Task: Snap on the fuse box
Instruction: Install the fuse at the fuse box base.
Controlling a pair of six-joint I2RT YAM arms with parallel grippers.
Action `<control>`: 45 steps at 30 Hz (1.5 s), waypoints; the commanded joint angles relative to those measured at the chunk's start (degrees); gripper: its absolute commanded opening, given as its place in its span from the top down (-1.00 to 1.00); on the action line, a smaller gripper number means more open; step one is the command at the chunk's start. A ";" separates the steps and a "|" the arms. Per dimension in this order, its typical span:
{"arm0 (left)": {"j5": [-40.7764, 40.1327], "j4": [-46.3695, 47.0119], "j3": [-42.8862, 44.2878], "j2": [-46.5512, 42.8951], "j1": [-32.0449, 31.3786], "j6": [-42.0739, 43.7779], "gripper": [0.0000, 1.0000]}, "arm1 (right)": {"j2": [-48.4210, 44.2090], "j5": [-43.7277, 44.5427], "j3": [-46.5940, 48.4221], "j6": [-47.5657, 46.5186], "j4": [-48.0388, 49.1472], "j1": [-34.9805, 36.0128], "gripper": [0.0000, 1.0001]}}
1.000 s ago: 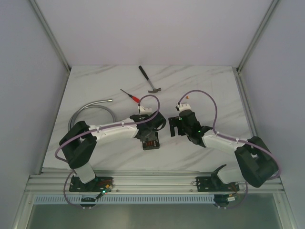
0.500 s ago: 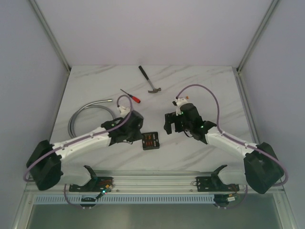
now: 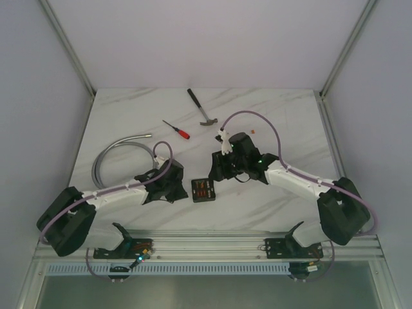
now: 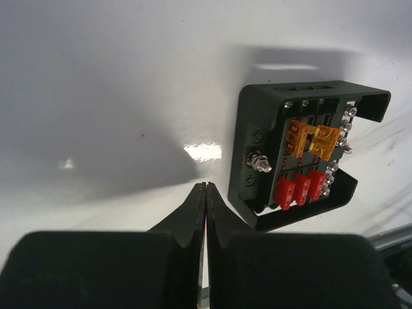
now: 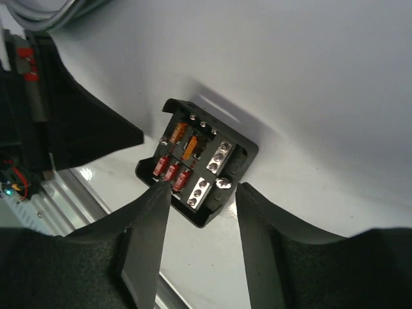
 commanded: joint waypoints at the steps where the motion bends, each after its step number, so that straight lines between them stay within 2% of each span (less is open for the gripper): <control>1: 5.08 8.18 -0.64 3.33 0.16 1.23 0.89 | 2.41 -2.13 3.23 1.26 -2.82 0.60 0.02; 13: 9.81 16.79 0.00 11.27 -1.05 -0.16 0.90 | 9.53 -1.84 7.75 -1.26 -7.89 0.66 0.20; 20: 9.18 17.22 0.12 11.49 -1.05 -0.11 0.83 | 13.48 -2.08 11.17 -3.75 -9.89 0.73 0.27; 35: 9.81 17.64 0.78 12.82 -0.98 0.36 0.82 | 17.70 -3.73 13.51 -4.81 -11.13 1.98 0.40; 45: 10.00 18.22 0.71 12.92 -0.98 0.41 0.83 | 18.62 -3.40 14.32 -5.19 -11.64 2.78 0.59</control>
